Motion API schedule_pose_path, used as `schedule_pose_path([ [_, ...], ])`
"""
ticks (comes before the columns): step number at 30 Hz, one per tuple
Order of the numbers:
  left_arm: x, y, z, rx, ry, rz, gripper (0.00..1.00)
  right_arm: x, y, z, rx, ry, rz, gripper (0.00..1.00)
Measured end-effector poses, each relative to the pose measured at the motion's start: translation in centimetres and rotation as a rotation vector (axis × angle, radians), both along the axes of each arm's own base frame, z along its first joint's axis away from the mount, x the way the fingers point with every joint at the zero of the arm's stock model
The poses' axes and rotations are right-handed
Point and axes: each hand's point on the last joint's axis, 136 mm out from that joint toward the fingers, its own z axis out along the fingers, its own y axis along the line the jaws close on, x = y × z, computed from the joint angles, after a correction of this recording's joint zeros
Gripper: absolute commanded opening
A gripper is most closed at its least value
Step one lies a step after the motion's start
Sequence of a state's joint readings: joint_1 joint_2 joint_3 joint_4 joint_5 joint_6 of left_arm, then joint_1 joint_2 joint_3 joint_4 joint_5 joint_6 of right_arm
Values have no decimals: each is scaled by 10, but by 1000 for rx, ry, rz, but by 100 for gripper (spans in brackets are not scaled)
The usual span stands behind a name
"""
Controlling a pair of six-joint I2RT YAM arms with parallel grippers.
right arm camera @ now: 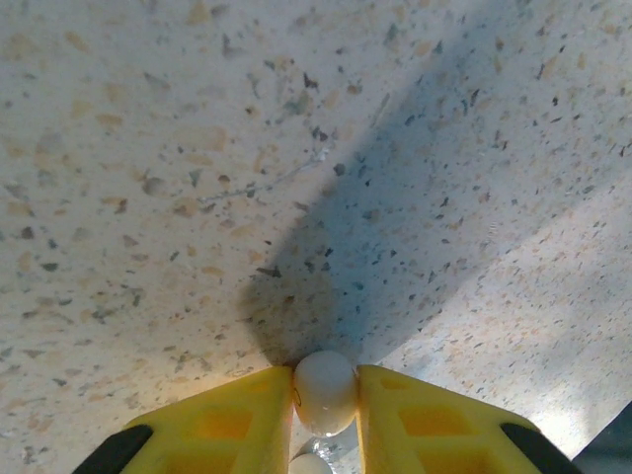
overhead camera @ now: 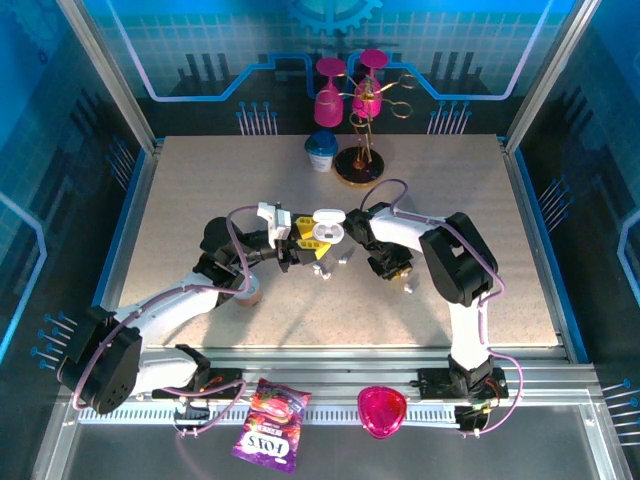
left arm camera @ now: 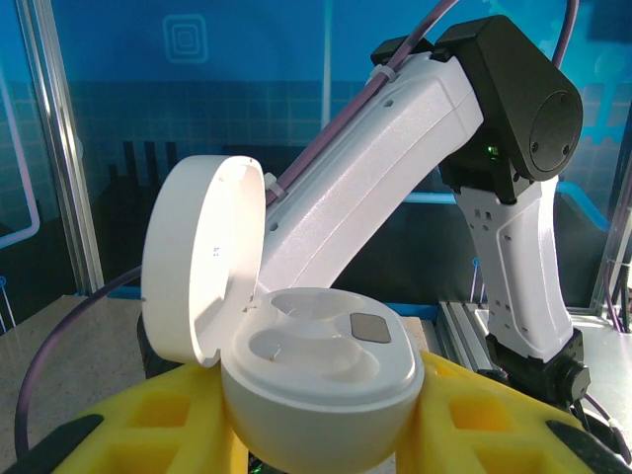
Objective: Insert the wireless bluetooth earbuds into the charging case
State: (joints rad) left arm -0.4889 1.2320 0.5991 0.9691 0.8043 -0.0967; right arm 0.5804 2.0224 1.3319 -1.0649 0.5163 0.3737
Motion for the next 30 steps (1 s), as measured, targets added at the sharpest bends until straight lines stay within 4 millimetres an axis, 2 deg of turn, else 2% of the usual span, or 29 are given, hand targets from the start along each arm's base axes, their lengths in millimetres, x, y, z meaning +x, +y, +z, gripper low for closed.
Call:
schedule_pose_path([
  [11,0,0,-1,4,4,0,23,1,0,0,6,3,2,20],
  [15,1,0,-3,8,12,1,23,0,0,4,80,-15,-30,20],
  [18,1,0,-3,7,12,3,23,-1,-1,18,198,-61,-76,20],
  [25,6,-3,-8,6,24,2,23,-2,-2,72,575,-219,-190,20],
  [30,9,-4,-14,14,39,3,23,-10,8,103,860,-278,-238,20],
])
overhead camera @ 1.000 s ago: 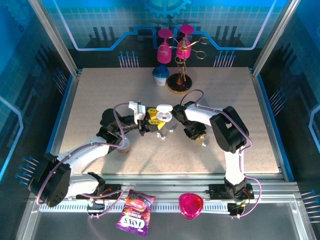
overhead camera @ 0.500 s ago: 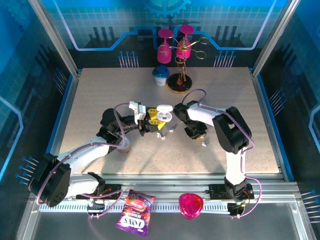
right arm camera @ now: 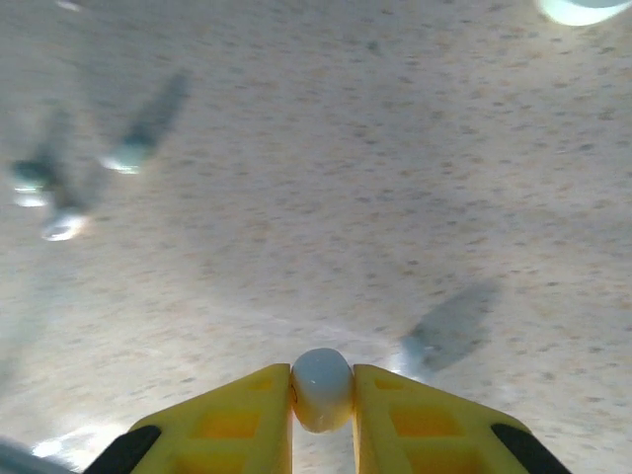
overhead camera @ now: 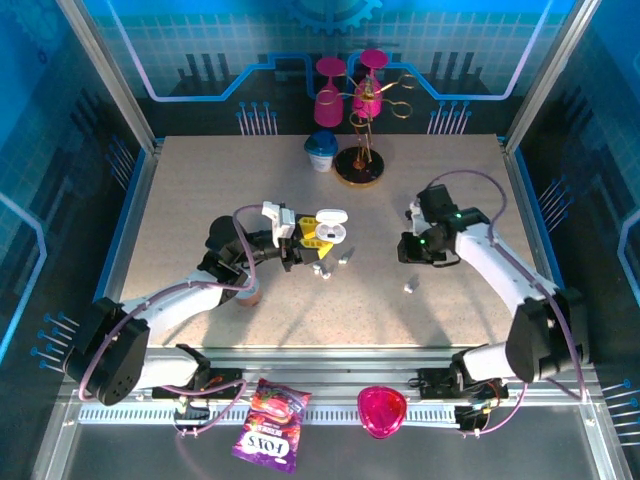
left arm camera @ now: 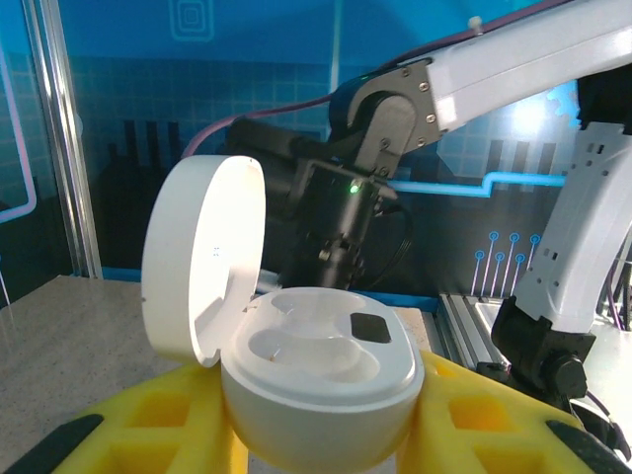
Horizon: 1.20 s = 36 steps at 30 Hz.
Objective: Insert the wireless bluetooth earbuds into the charging case
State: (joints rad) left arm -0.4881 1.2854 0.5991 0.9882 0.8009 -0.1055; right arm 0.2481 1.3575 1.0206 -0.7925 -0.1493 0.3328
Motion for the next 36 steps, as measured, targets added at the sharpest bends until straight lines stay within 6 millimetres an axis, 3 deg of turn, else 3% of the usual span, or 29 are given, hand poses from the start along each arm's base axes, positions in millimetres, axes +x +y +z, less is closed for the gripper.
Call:
schedule_pose_path([
  [8,5,-2,-8,9,18,0,23,-8,22,48,351,-60,0,19],
  [14,8,-4,-15,16,35,0,23,-16,39,69,506,-55,22,20],
  [25,12,-6,-21,14,61,-3,23,-25,60,97,715,-4,51,19],
  [36,14,-7,-21,1,66,-7,23,-31,70,113,817,23,105,20],
])
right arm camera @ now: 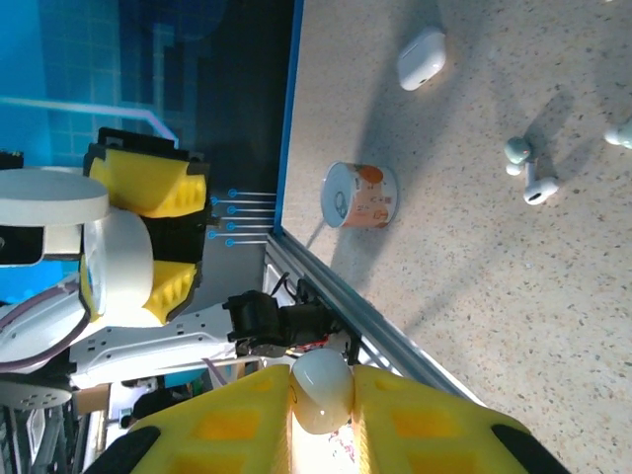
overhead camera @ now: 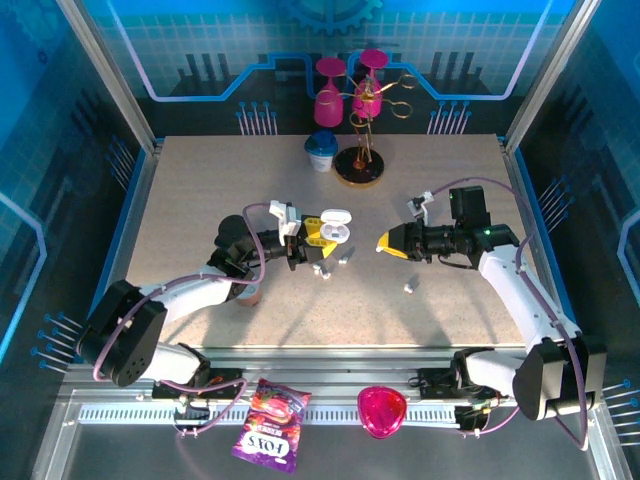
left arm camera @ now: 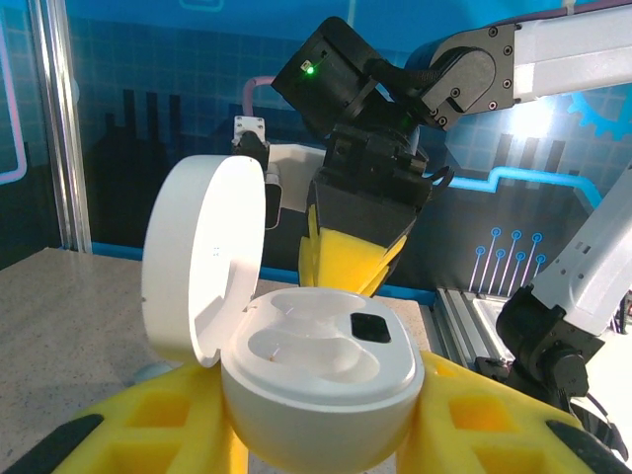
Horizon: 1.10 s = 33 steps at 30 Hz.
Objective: Insert the wireless bluetooth earbuds into the charging case
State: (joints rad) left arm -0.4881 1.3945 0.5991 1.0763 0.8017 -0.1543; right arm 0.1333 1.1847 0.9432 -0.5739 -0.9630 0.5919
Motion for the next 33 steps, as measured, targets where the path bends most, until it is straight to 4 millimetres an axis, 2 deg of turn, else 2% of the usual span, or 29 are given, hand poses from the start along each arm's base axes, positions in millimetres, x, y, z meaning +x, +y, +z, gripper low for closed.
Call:
schedule_pose_path([
  [5,0,0,0,-2,1,-3,23,-5,4,6,29,-8,35,20],
  [12,0,-1,-4,4,10,-8,23,-11,11,24,18,-80,99,20],
  [23,-3,-2,-5,8,9,-29,23,-19,23,35,-26,-131,161,20],
  [27,-3,-2,-6,11,14,-35,23,-21,30,40,-38,-152,178,17],
  [33,-3,-3,-10,18,24,-42,23,-12,30,41,-72,-101,113,18],
])
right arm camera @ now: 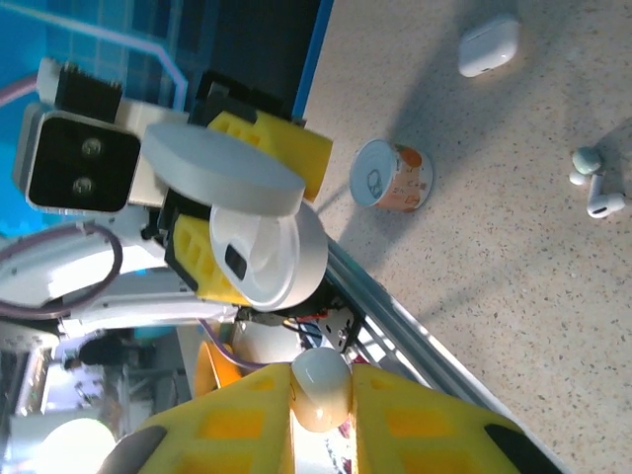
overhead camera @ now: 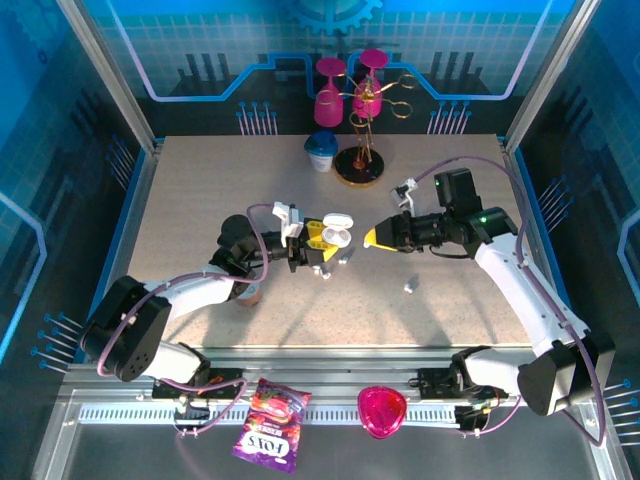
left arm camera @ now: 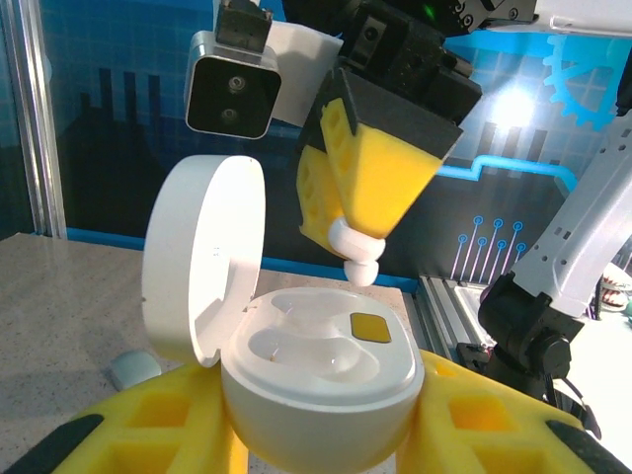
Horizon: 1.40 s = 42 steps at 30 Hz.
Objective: Insert the wireless bluetooth earbuds into the charging case
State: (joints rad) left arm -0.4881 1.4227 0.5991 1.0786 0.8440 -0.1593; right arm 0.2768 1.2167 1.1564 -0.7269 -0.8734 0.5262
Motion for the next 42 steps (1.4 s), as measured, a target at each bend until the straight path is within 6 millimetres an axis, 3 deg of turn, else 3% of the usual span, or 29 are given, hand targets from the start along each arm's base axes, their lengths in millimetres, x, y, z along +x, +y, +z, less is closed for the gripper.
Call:
schedule_pose_path([
  [7,-1,0,0,1,0,-5,23,10,-4,8,-22,40,-84,17],
  [14,-1,-2,-6,8,25,-19,23,6,0,18,-17,41,-76,17],
  [28,3,-3,-9,-2,33,-18,23,0,28,32,21,35,-30,16],
  [34,8,-4,-13,-11,44,-3,23,4,43,24,68,73,-48,16],
  [42,11,-4,-9,-26,23,13,23,12,47,22,106,99,-87,17],
])
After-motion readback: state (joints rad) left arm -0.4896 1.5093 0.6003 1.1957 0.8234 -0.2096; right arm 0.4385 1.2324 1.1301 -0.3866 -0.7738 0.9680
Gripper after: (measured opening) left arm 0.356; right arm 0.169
